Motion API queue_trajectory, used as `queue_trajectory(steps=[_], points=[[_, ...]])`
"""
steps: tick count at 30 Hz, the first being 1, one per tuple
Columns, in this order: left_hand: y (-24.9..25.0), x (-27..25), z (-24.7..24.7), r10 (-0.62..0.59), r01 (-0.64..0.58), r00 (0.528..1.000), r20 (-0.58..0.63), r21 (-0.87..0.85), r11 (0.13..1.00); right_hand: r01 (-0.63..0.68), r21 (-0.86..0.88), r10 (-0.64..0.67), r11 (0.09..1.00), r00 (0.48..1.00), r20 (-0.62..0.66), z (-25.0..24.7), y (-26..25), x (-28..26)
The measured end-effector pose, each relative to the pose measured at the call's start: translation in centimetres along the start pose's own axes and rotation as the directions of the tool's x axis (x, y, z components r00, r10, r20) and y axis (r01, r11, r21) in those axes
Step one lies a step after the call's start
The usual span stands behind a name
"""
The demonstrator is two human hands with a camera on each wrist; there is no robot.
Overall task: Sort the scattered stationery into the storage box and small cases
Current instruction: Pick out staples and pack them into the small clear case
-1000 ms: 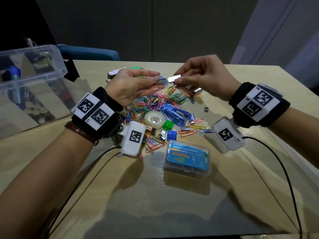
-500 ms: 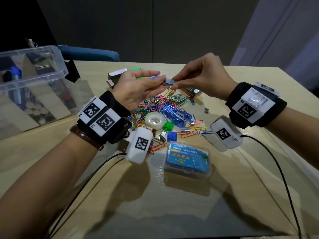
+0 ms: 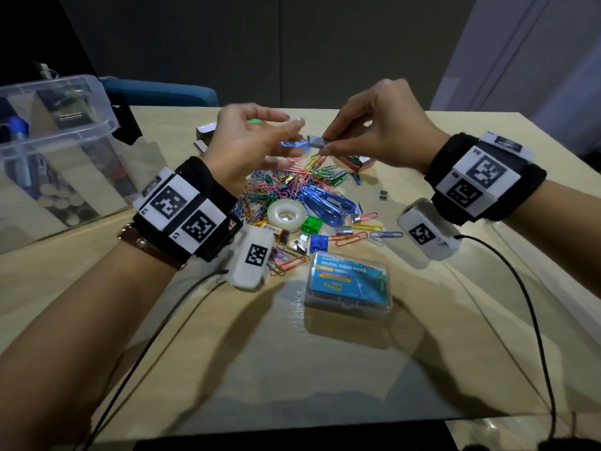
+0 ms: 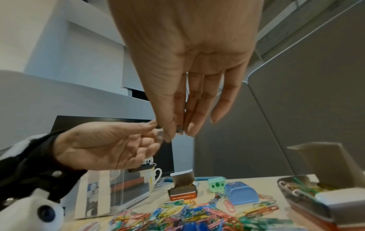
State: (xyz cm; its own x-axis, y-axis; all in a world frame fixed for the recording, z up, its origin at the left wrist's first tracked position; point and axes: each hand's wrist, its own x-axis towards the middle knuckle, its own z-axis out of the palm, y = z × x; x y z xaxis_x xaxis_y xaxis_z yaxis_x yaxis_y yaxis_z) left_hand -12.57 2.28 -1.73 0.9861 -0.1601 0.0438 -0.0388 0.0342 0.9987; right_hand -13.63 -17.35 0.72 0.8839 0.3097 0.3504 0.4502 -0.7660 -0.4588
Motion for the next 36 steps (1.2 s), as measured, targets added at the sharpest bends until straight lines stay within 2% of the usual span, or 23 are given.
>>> queue_trajectory(steps=[2,3,4,5,7,10,12,15,19,20,25,28,31,33,36], points=[[0.3,-0.6,-0.3,0.093,-0.106,0.992,0.085,0.175,0.979,-0.04,-0.06,0.039,0.997,0.999,-0.031,-0.5,0.2,-0.2],[0.5,-1.0,-0.5,0.105,-0.155,0.976,0.193,0.266,0.951,-0.067,-0.076,0.064,0.995,0.997,-0.047,-0.9,0.2,-0.3],[0.7,-1.4,-0.7,0.089,-0.209,0.941,0.327,0.352,0.912,-0.088,-0.09,0.082,0.992,0.995,-0.064,-1.1,0.2,-0.4],[0.7,-1.8,-0.9,0.049,-0.268,0.887,0.459,0.425,0.865,-0.102,-0.112,0.094,0.988,0.992,-0.08,-1.4,0.2,-0.5],[0.6,-2.6,-1.1,-0.076,-0.375,0.758,0.647,0.528,0.762,-0.115,-0.173,0.097,0.978,0.99,-0.106,-1.8,0.3,-0.7],[-0.1,-3.7,-0.5,-0.225,-0.528,0.625,0.747,0.618,0.582,-0.108,-0.256,0.078,0.96,0.989,-0.126,-2.1,0.7,-1.0],[-1.0,-4.4,0.3,-0.24,-0.629,0.586,0.774,0.621,0.468,-0.096,-0.288,0.062,0.953,0.99,-0.125,-2.2,0.6,-1.4],[-2.0,-4.9,1.4,-0.2,-0.708,0.567,0.799,0.597,0.377,-0.084,-0.316,0.047,0.945,0.991,-0.122,-2.2,0.1,-1.9],[-1.5,-4.8,1.4,-0.146,-0.701,0.581,0.801,0.584,0.41,-0.076,-0.341,0.039,0.937,0.993,-0.115,-2.3,-0.4,-2.3],[-1.3,-4.9,1.4,-0.151,-0.709,0.581,0.8,0.589,0.388,-0.074,-0.345,0.036,0.936,0.993,-0.117,-2.4,-0.5,-2.4],[-2.0,-6.4,2.2,-0.133,-0.821,0.551,0.824,0.563,0.091,-0.077,-0.318,0.036,0.945,0.99,-0.134,-2.5,-0.7,-2.6],[-2.5,-6.6,2.5,-0.122,-0.846,0.531,0.839,0.533,-0.02,-0.076,-0.32,0.035,0.944,0.991,-0.13,-2.4,-0.9,-2.5],[-2.3,-6.5,2.1,-0.134,-0.874,0.482,0.866,0.486,-0.006,-0.074,-0.325,0.032,0.943,0.991,-0.133,-2.6,-0.8,-2.6],[-2.2,-6.4,1.7,-0.122,-0.88,0.462,0.878,0.471,0.056,-0.077,-0.329,0.032,0.941,0.99,-0.139,-2.8,-0.7,-2.7],[-2.1,-6.1,1.4,-0.077,-0.862,0.471,0.879,0.477,0.17,-0.076,-0.329,0.029,0.941,0.989,-0.147,-3.0,-0.6,-2.9]])
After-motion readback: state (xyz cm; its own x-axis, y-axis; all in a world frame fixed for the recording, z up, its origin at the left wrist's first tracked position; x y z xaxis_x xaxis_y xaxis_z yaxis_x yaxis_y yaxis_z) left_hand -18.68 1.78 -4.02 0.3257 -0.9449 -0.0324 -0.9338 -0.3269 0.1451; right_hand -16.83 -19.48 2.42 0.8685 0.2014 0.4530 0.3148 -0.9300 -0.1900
